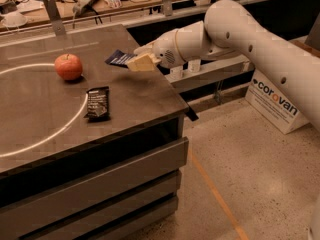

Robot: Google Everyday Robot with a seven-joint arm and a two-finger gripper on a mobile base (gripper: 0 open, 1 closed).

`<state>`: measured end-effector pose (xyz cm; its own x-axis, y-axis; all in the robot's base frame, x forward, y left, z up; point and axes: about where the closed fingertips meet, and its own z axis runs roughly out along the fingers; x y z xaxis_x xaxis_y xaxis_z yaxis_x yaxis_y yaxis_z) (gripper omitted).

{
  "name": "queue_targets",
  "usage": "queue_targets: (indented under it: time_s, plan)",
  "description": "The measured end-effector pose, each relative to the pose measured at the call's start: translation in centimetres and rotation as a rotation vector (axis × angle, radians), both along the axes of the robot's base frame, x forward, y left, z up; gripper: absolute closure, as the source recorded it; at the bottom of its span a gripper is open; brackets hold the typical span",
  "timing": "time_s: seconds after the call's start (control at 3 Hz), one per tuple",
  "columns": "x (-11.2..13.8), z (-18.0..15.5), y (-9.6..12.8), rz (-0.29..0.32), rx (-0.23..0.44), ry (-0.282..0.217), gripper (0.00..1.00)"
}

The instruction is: Move rxbar blueberry near rxbar chocolate

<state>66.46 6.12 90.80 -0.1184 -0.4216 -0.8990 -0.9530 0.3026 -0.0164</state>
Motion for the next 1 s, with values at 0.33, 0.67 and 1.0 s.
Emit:
queue_targets:
  time_s: [0.33,0.67,1.0]
  plan:
    - [-2.4,-1.1,1.7,0.042,0.006,0.018,1.00]
    - [-4.1,-3.1,2.7,0.018,0.008,0.083,0.82]
    - [-4.3,-3.5,2.9,0.024,0.004,0.089,0.58]
